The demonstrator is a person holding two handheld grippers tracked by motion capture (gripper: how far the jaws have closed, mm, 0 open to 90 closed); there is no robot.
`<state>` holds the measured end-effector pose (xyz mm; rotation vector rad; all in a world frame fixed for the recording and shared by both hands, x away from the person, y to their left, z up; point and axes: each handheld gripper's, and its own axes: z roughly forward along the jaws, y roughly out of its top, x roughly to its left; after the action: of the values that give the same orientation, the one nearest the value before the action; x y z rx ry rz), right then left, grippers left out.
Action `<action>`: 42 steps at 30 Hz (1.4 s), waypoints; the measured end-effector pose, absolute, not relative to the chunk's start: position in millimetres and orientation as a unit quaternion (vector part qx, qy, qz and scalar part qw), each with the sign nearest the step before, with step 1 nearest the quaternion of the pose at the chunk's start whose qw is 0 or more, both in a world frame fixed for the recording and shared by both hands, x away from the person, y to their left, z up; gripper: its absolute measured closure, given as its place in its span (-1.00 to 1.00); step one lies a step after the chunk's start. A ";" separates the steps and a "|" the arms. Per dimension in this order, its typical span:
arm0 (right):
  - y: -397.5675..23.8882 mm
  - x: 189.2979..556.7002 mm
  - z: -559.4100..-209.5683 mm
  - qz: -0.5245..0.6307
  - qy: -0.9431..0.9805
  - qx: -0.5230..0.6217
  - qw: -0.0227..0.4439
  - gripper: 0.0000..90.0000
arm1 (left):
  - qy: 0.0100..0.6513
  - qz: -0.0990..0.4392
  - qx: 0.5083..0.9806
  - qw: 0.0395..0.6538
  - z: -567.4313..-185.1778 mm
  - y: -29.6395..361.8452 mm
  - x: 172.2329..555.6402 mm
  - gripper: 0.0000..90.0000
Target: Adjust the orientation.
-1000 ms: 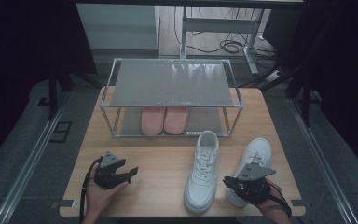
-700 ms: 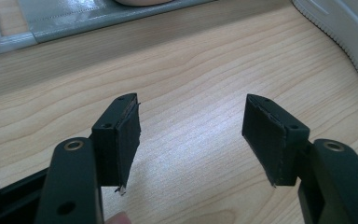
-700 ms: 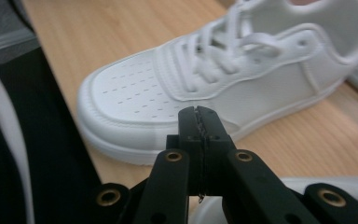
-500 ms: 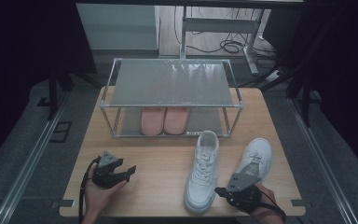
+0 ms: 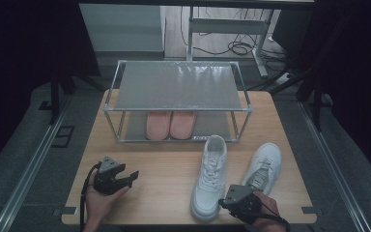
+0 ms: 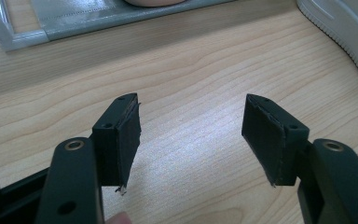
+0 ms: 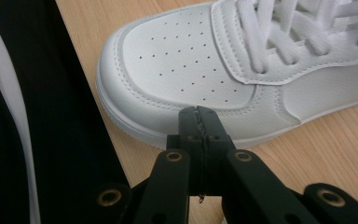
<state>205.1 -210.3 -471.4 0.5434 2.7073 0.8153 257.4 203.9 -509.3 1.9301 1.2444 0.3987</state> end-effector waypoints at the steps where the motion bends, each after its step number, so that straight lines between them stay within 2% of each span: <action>1: -209.4 205.0 -471.8 0.279 0.933 0.186 0.131 1.00 | 0.491 0.157 0.761 0.394 -509.3 203.9 257.4 -0.16; 21: -188.6 205.5 -473.9 0.261 0.938 0.175 0.144 1.00 | 0.494 0.156 0.759 0.394 -510.1 204.9 258.0 -0.16; 42: -140.2 232.7 -476.5 0.276 0.939 0.156 0.133 1.00 | 0.501 0.156 0.753 0.397 -511.2 210.7 258.9 -0.15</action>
<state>232.7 -140.2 -476.5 0.4534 2.7239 0.7992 258.9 210.7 -511.2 1.9080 1.2689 0.3943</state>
